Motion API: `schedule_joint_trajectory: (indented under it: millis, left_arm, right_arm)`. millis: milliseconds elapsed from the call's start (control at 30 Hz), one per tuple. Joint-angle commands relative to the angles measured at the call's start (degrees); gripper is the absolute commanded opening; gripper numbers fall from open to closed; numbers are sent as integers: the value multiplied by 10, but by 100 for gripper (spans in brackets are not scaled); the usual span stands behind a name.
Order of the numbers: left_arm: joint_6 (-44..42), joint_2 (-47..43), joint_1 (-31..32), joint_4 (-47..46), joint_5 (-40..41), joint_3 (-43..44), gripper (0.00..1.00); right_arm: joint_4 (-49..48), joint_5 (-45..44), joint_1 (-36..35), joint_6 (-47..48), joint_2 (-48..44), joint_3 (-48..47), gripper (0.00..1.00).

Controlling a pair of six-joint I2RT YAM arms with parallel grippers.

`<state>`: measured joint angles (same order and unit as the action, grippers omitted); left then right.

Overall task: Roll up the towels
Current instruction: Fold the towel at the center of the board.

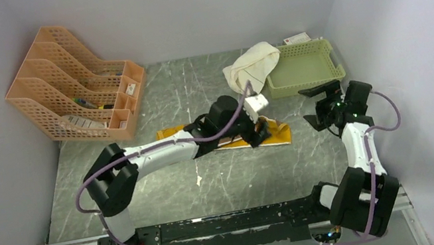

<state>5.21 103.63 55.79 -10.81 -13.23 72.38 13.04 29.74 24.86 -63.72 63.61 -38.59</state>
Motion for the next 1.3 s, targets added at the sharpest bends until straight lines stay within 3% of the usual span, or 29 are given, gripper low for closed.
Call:
schedule_joint_trajectory:
  millis: [0, 33, 200, 300, 433, 500, 600, 767, 967, 1133, 1267]
  left_arm:
    - [-162, 17, 13, -23, -31, 20, 96]
    - [-181, 23, 13, -36, -44, 20, 100]
    - [-277, 63, 12, -80, -51, 33, 100]
    - [-369, 67, 10, -202, -76, -19, 99]
    - [-366, 99, -40, -286, -233, -14, 100]
    - [-357, 126, -55, -252, -302, 35, 99]
    - [-410, 177, -56, -100, -362, 138, 95]
    - [-508, 238, -46, 73, -373, 245, 87]
    - [-552, 264, -35, 177, -411, 293, 81]
    - [-576, 269, -31, 198, -392, 283, 79]
    - [-553, 272, -31, 134, -373, 267, 77]
  right_arm:
    - [111, 34, 17, -49, -14, 15, 100]
    - [100, 37, 18, -58, -22, 31, 100]
    - [76, 64, 20, -52, -5, 69, 100]
    - [58, 82, 21, -45, 12, 78, 100]
    - [48, 99, 22, -34, 27, 80, 100]
    - [52, 104, 22, -27, 32, 78, 100]
    - [56, 107, 24, -22, 36, 78, 100]
    - [50, 121, 27, -16, 55, 81, 100]
    - [43, 126, 33, -5, 78, 84, 100]
    - [35, 130, 34, -2, 88, 85, 100]
    - [32, 130, 34, 1, 89, 86, 100]
